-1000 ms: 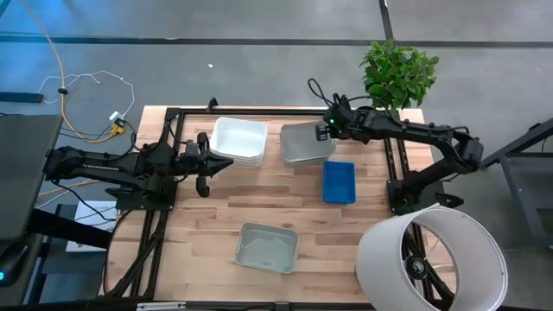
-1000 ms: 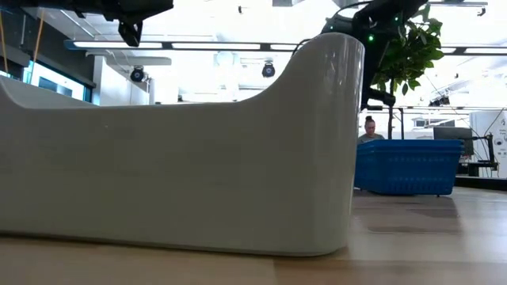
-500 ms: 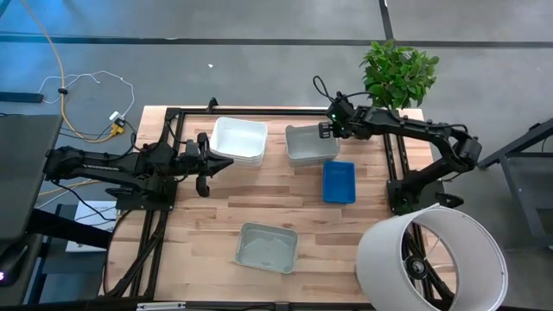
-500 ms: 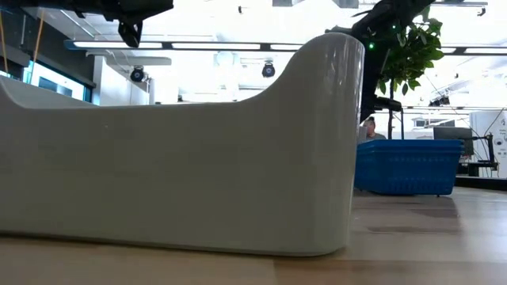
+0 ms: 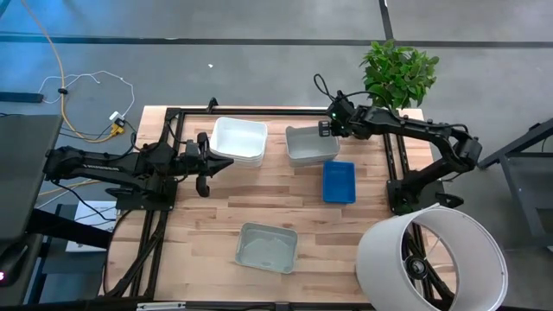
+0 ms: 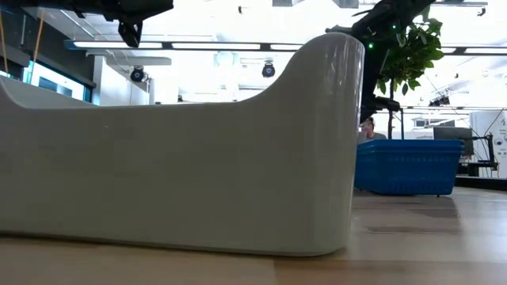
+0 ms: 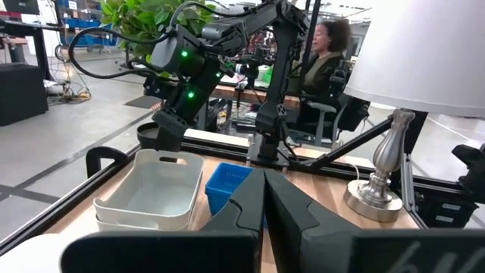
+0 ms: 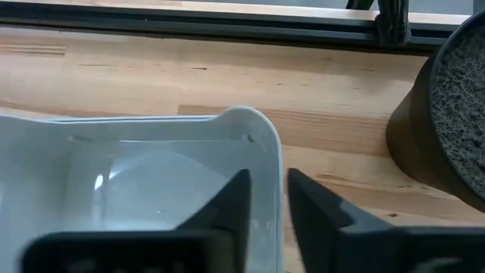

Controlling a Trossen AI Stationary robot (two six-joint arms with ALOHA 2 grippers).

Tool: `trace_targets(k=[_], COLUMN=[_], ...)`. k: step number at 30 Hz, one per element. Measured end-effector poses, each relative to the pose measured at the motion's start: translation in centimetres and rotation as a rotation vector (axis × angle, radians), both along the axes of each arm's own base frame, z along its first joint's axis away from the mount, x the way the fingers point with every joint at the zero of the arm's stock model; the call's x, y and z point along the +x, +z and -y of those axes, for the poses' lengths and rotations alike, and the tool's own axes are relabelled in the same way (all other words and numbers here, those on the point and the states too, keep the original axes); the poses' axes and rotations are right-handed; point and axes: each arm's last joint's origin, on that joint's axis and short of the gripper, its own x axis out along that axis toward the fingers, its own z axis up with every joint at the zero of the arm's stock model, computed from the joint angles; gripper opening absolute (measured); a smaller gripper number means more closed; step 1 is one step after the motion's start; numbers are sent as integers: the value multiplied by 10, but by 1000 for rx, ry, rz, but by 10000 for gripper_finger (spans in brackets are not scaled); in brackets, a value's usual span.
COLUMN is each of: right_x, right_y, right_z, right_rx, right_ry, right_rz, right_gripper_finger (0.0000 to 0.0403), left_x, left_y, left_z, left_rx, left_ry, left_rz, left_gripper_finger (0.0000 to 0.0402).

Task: Stack baskets by color
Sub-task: Stack the center gray bin into the top right gray bin, then stack the gray bin into the top right gray bin

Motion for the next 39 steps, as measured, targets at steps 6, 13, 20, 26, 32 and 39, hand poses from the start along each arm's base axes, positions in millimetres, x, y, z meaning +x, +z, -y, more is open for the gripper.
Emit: trace_targets(k=[6, 13, 20, 26, 32, 39], right_x=[1, 4, 5, -1, -12, -23], right_y=[2, 18, 42, 14, 18, 16], right_z=[-3, -27, -63, -87, -104, -120], right_rx=[-15, -84, -186, -236, -337, -441], right_ry=[59, 258, 439, 494, 608, 746], right_rz=[-22, -40, 4, 232, 714, 739], right_gripper_finger=[205, 280, 282, 281, 281, 281], left_x=[0, 0, 0, 0, 0, 0], left_y=[0, 0, 0, 0, 0, 0], left_z=[0, 0, 0, 0, 0, 0], left_rx=[15, 8, 8, 7, -5, -36], left_ry=[0, 0, 0, -1, 0, 0], left_rz=[-4, -3, -4, -3, 0, 9], left_gripper_finger=[0, 0, 0, 0, 0, 0])
